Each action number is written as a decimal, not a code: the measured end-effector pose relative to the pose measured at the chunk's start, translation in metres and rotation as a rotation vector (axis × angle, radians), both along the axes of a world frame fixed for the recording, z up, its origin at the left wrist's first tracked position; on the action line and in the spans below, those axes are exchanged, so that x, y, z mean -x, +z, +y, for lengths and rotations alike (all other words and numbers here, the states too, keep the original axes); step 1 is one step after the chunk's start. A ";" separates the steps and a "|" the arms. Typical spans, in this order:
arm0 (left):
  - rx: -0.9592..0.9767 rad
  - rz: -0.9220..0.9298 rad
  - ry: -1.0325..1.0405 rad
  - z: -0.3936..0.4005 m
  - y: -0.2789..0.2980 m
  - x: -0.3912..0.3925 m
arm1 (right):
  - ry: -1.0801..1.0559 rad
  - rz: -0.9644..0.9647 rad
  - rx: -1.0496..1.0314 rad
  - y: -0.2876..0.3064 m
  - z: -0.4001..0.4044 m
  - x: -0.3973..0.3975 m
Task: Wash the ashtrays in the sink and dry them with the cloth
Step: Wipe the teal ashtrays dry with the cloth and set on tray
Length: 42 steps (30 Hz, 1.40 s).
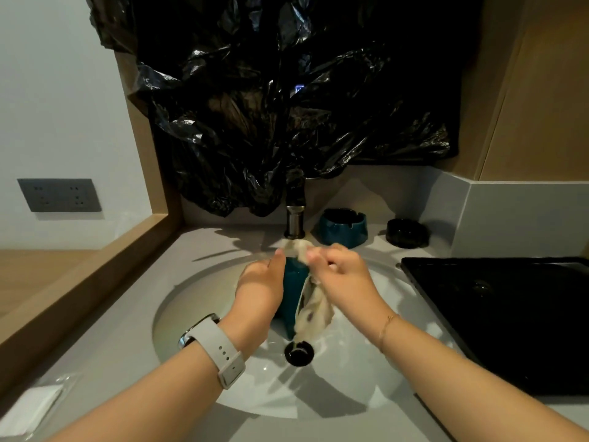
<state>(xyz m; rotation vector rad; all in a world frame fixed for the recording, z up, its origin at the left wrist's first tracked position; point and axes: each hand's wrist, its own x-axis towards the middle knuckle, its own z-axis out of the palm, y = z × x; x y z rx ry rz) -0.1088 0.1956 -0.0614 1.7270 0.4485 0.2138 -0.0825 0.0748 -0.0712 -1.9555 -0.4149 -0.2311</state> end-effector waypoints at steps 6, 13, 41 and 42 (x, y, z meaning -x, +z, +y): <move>0.372 -0.003 -0.005 0.008 -0.001 -0.006 | -0.077 0.383 -0.304 0.002 -0.014 -0.003; 0.637 0.030 0.039 0.007 -0.010 -0.010 | -0.104 0.347 -0.325 -0.011 -0.020 0.005; 0.923 -0.081 0.110 0.011 -0.004 -0.019 | 0.000 0.714 -0.557 -0.002 0.011 0.036; 0.941 -0.084 0.117 0.011 -0.002 -0.018 | 0.028 0.711 -0.568 -0.004 0.013 0.040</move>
